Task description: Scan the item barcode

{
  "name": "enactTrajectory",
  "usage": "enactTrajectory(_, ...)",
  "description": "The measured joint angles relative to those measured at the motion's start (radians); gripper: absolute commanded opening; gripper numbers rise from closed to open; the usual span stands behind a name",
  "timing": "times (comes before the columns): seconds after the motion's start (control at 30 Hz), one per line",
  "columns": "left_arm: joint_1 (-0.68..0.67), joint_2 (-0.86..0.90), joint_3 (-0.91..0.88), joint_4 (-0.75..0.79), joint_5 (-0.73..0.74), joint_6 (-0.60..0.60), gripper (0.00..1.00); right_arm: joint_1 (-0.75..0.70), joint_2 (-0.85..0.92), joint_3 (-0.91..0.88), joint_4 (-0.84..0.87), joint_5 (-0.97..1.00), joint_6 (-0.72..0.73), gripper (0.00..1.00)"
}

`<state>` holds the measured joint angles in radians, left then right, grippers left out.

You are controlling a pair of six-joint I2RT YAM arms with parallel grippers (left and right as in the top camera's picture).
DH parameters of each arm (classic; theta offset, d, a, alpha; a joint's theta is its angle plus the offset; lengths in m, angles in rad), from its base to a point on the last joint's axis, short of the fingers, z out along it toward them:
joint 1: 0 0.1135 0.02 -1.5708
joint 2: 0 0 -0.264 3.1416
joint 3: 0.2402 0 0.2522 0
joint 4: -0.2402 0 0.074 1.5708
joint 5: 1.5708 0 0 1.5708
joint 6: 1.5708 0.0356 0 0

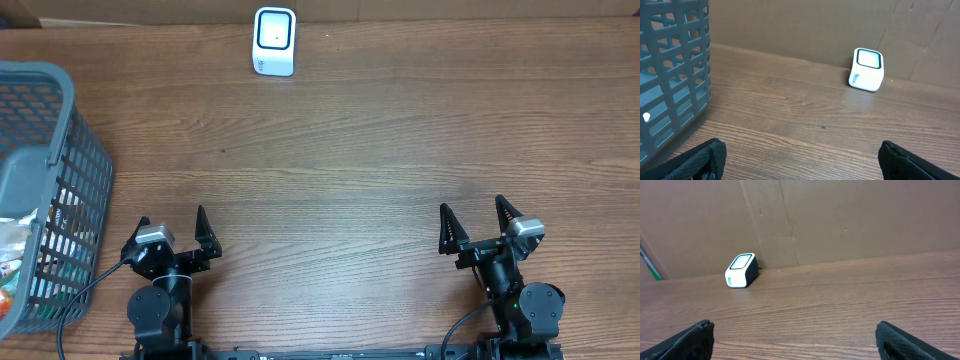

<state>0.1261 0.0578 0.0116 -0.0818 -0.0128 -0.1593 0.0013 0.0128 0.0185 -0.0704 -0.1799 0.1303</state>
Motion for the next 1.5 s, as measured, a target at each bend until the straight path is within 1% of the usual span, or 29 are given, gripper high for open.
enactTrajectory(1.3, 0.0, 0.0, 0.0, 0.016, -0.002, -0.007, 1.0, 0.0, 0.0, 0.0, 0.0, 0.0, 0.0, 1.0)
enactTrajectory(1.5, 0.0, 0.0, 0.0, 0.013, 0.019, 0.004, 1.0, 0.0, 0.0, 0.0, 0.0, 0.0, 0.0, 1.0)
